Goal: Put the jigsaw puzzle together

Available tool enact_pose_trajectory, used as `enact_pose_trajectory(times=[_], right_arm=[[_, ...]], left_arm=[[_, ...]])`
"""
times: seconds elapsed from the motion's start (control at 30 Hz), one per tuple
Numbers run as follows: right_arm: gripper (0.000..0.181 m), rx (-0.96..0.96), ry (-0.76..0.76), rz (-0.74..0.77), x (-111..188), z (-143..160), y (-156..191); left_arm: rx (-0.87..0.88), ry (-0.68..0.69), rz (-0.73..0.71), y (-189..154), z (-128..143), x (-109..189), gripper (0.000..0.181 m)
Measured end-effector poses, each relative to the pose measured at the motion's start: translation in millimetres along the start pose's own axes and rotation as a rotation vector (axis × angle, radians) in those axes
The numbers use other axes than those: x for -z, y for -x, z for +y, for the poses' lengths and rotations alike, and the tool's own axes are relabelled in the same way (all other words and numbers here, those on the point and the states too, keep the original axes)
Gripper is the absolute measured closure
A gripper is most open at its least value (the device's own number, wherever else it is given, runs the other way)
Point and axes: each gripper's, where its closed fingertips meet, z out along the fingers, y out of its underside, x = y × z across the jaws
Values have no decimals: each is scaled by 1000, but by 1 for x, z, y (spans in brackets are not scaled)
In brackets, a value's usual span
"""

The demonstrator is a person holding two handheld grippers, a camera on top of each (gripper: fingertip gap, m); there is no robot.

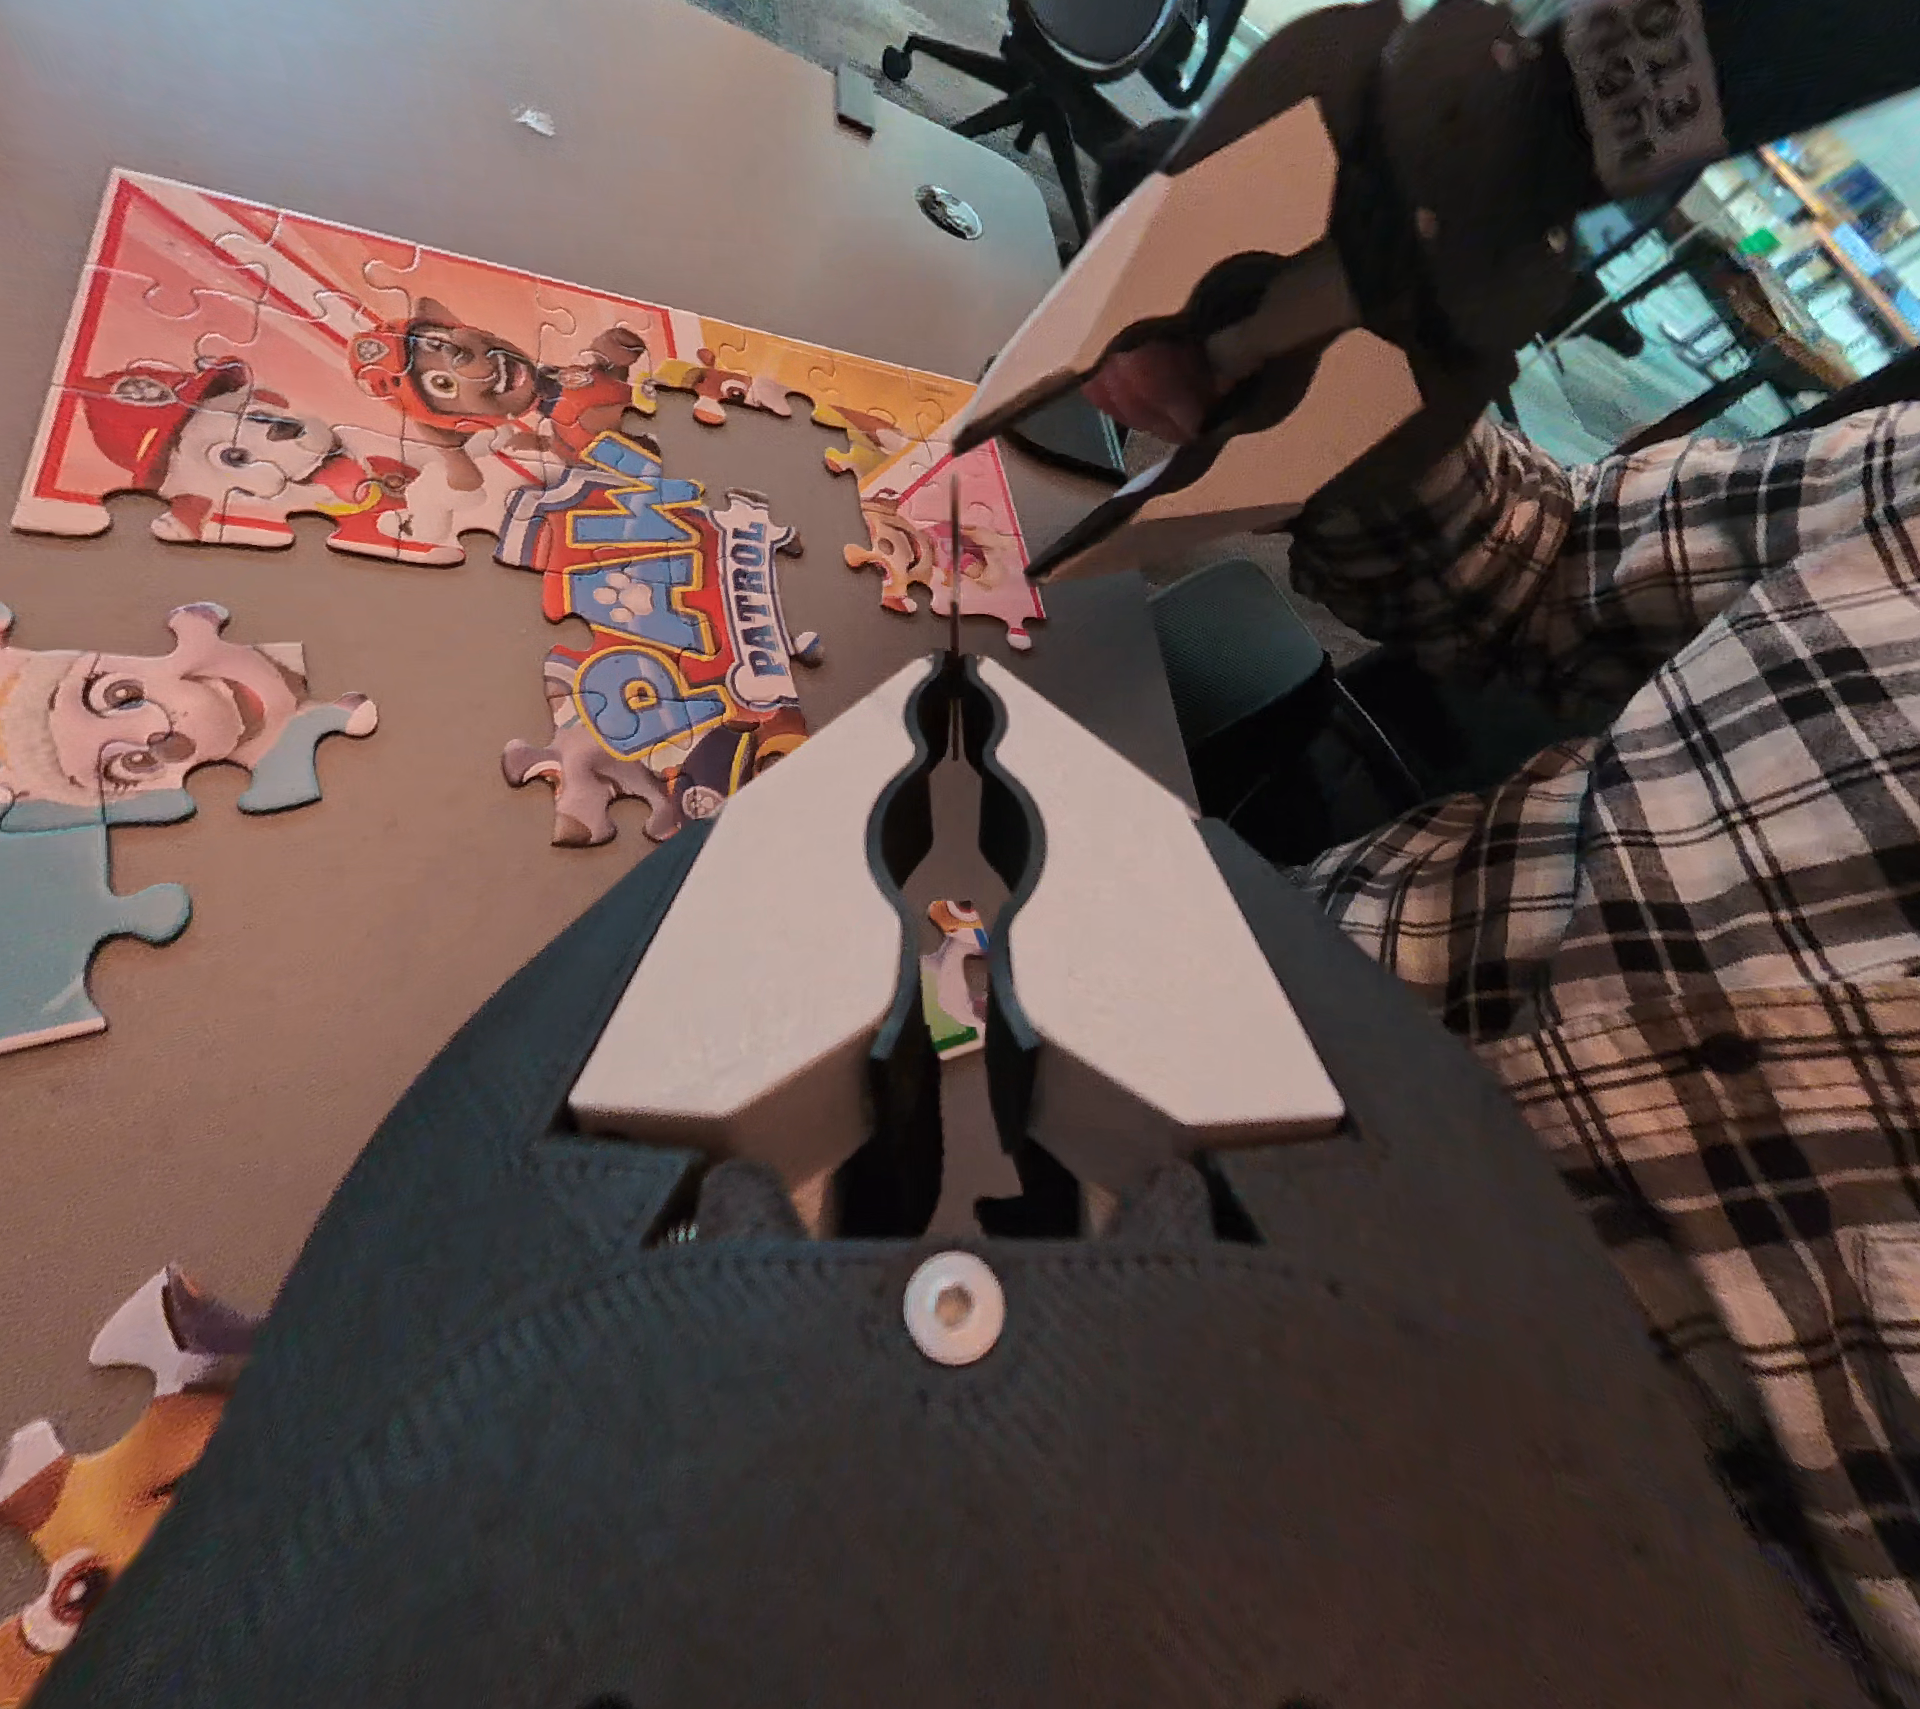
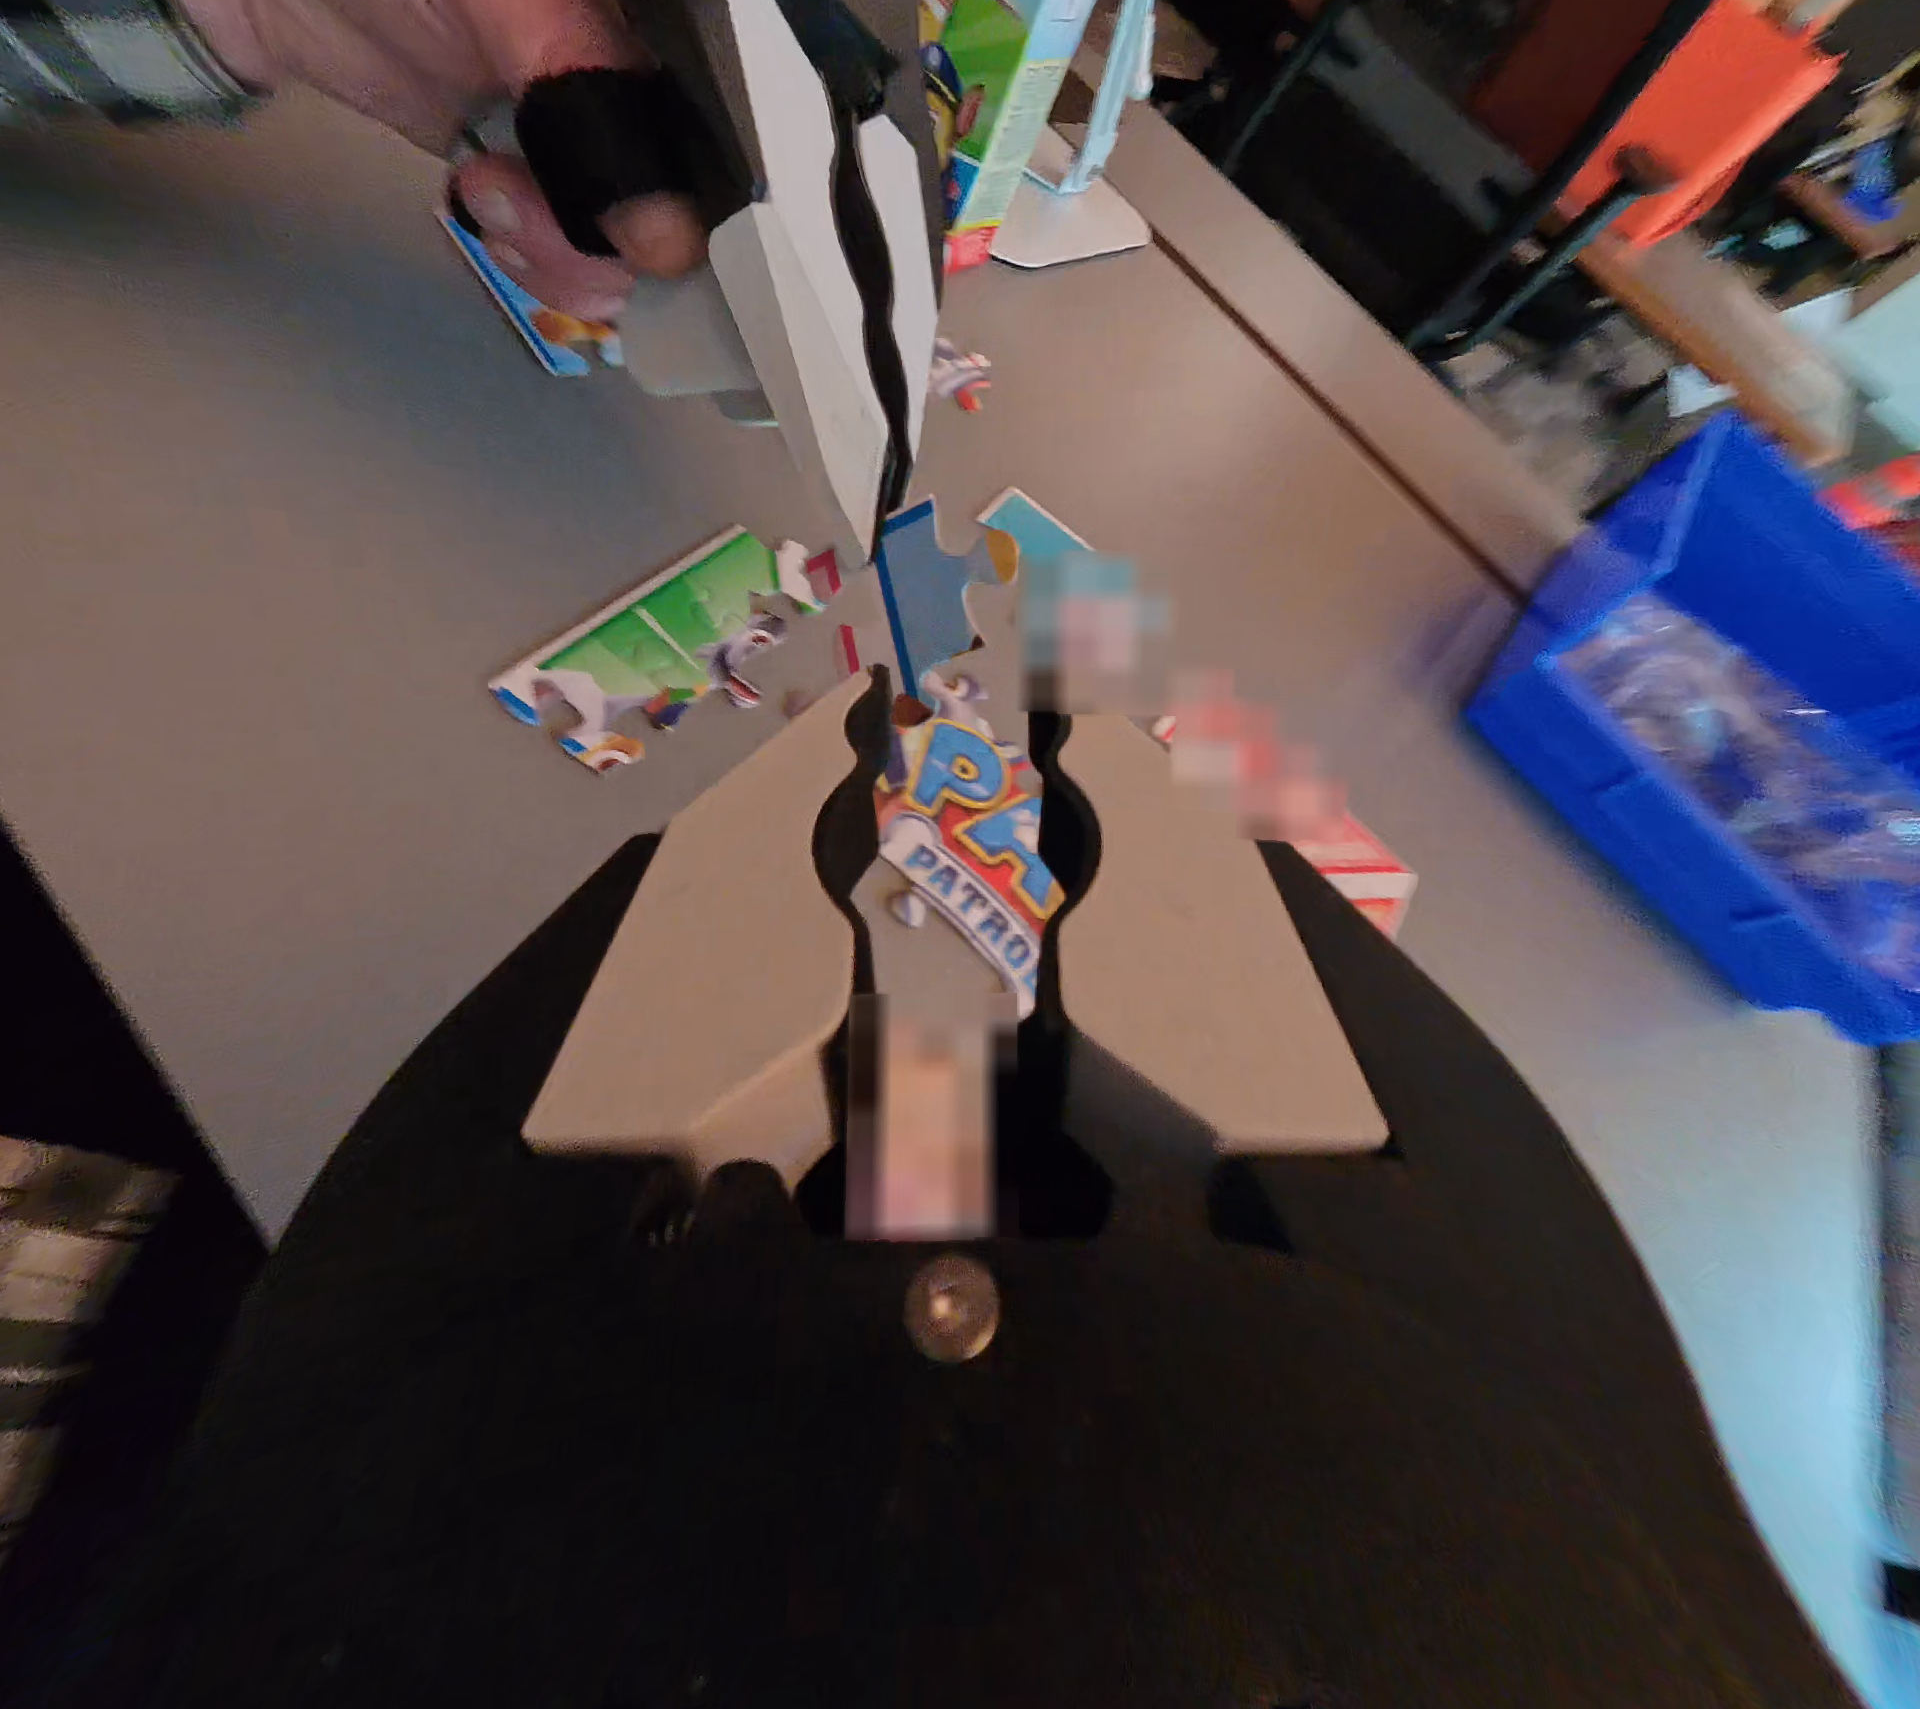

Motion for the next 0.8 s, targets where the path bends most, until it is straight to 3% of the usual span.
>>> enact_pose_trajectory(times=[0.2, 0.37, 0.63, 0.8], right_arm=[[158, -208, -21, -247, -4, 1, 17], [181, -276, -5, -382, -2, 4, 33], [181, -554, -193, -427, 19, -14, 12], [181, -641, -270, -332, 51, -8, -22]], left_arm=[[-114, 132, 14, -13, 10, -5, 181], [-169, 163, -1, -15, 12, -7, 179], [-122, 103, -77, 6, 12, 5, 167], [-119, 156, -178, 25, 26, 7, 161]])
